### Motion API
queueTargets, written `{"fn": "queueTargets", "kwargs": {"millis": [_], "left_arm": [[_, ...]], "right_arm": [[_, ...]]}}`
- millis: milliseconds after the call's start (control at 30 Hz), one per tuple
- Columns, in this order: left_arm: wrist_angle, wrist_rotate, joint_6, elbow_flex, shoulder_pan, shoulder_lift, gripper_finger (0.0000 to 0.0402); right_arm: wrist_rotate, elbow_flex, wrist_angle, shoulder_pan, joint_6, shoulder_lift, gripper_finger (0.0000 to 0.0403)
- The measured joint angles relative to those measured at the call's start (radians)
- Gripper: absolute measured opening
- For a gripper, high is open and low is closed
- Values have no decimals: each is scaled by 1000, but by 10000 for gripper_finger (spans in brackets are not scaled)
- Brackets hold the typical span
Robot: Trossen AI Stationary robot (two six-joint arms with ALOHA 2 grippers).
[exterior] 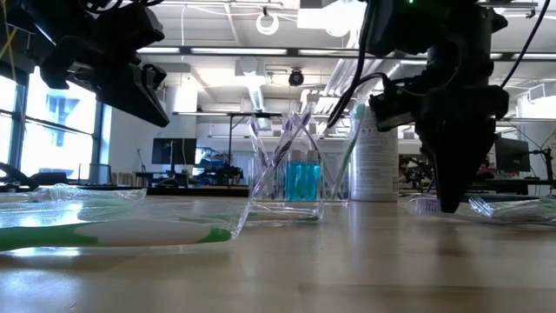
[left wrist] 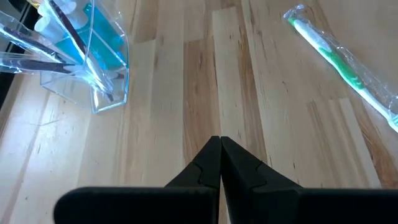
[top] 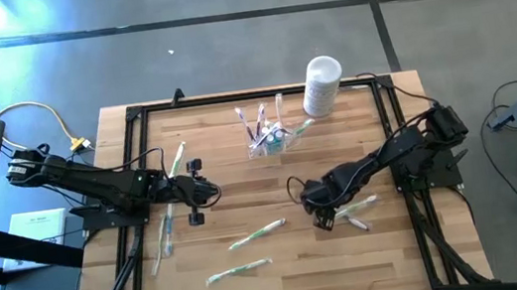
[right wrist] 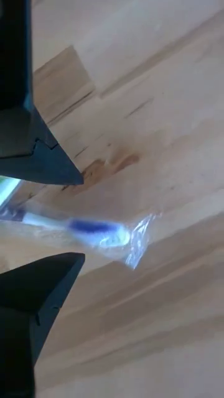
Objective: Pick & Place toothbrushing station
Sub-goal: Put the purple toothbrush into the transparent organizer
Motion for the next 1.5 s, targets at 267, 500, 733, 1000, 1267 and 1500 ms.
{"fn": "queueTargets", "kwargs": {"millis": [267, 500, 733, 1000, 1267, 1500], "left_arm": [[0, 0, 0, 0, 0, 0, 1], [4, 1, -5, 0, 0, 0, 1], [7, 7, -31, 0, 0, 0, 1], [5, 24, -78, 0, 0, 0, 1], [-1, 35, -133, -11, 0, 0, 1], [22, 36, -183, -73, 0, 0, 1]], "right_arm": [[118, -59, 77, 1, -118, -1, 144], [175, -64, 100, 1, -232, -2, 32], [208, -50, 119, -13, -289, 1, 22], [323, 106, 38, -30, -437, -14, 14], [638, 214, 143, -26, -670, -121, 13], [673, 216, 369, -60, -817, -200, 13]]}}
